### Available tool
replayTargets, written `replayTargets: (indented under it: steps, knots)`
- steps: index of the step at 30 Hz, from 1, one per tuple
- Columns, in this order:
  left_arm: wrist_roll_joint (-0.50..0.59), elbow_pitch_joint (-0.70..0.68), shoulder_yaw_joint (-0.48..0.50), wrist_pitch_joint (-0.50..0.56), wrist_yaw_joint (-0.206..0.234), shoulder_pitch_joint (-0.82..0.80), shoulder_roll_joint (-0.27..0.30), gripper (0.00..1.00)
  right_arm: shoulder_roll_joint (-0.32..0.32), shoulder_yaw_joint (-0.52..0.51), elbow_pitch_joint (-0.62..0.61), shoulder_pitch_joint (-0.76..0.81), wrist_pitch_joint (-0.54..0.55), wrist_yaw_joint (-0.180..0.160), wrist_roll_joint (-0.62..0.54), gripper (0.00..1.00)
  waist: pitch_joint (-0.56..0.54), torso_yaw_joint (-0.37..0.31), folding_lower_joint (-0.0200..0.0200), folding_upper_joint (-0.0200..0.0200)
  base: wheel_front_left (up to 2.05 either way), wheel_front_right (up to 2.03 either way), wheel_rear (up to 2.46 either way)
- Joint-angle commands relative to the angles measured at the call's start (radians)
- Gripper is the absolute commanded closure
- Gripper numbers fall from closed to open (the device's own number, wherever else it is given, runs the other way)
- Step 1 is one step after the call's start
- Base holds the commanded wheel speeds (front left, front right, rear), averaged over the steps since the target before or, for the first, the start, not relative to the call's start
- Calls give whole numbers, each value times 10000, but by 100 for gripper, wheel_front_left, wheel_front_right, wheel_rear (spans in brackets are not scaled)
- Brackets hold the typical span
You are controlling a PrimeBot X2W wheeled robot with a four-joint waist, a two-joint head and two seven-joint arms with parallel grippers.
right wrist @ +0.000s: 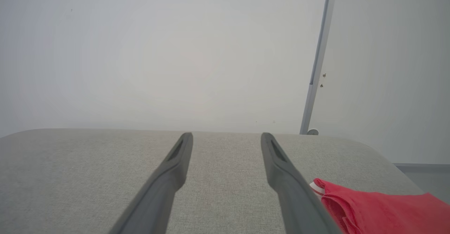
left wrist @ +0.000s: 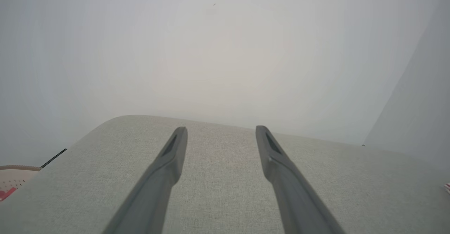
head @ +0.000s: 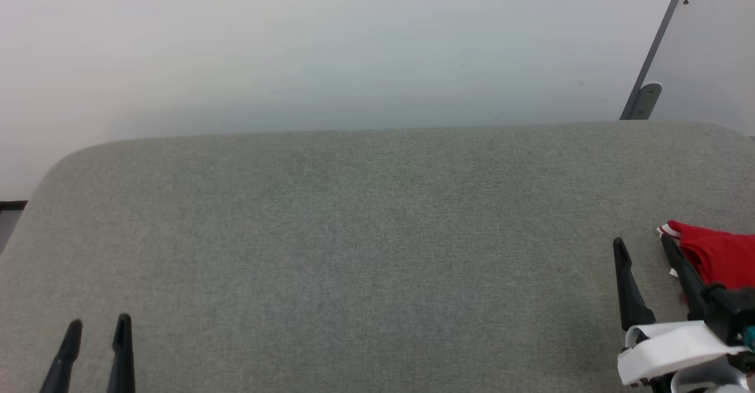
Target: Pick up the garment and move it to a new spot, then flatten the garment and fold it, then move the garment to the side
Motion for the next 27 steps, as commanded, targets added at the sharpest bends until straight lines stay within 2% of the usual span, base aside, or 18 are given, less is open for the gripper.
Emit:
replayTargets:
  steps: [1,8,27]
  knots:
    - [50,-18,40,-3,22,150,-72,0,23,-36,-104,151,15,-16,45,0,4,-14,0,0,0,0,0]
    - [-82,-326,126,-3,22,367,-194,0,168,-153,-704,650,161,-15,34,0,56,-31,0,0,0,0,0]
    - [-29,-379,119,-3,22,253,-175,0,287,-133,-768,617,160,-15,112,0,35,-65,0,0,0,0,0]
